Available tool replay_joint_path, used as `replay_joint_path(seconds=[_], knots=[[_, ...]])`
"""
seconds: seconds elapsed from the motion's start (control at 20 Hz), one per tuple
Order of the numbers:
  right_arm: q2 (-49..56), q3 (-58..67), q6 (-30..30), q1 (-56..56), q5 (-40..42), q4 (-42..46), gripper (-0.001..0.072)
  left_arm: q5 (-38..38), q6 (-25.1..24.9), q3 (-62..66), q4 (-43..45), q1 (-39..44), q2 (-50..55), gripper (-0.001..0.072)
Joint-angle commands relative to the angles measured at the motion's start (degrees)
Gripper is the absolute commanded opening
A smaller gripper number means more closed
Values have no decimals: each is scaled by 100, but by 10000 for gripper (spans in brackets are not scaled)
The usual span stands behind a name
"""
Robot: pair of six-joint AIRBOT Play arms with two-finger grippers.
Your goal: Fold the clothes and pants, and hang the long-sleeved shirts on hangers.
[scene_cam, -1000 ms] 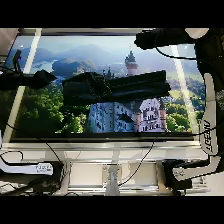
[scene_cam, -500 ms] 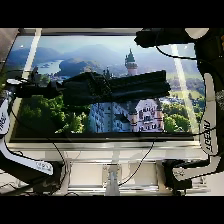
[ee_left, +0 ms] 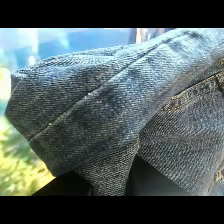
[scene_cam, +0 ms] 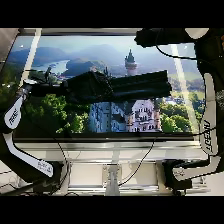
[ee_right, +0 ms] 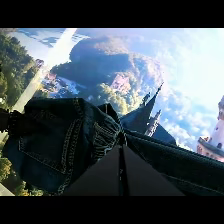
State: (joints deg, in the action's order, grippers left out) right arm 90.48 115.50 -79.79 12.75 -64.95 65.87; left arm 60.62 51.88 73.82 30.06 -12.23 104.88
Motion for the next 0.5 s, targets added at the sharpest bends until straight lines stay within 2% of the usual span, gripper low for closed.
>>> replay_joint_path(seconds=[0.0, 0.15, 0.3, 0.4, 0.45], knots=[[4, 0, -2, 2, -15, 354, 28, 293, -20, 396, 31, 144, -101, 44], [7, 0, -2, -2, -98, 879, 28, 647, 409, 1069, 1064, 190, -584, 44], [57, -2, -13, -2, -101, 986, 28, 1088, 608, 1749, 2000, 319, -1207, 44], [120, -168, -111, 2, 151, 970, 28, 1084, 691, 2103, 2068, 446, -1617, 45], [188, -280, -389, 2, 328, 964, 28, 1023, 776, 2258, 2079, 535, -1797, 45]])
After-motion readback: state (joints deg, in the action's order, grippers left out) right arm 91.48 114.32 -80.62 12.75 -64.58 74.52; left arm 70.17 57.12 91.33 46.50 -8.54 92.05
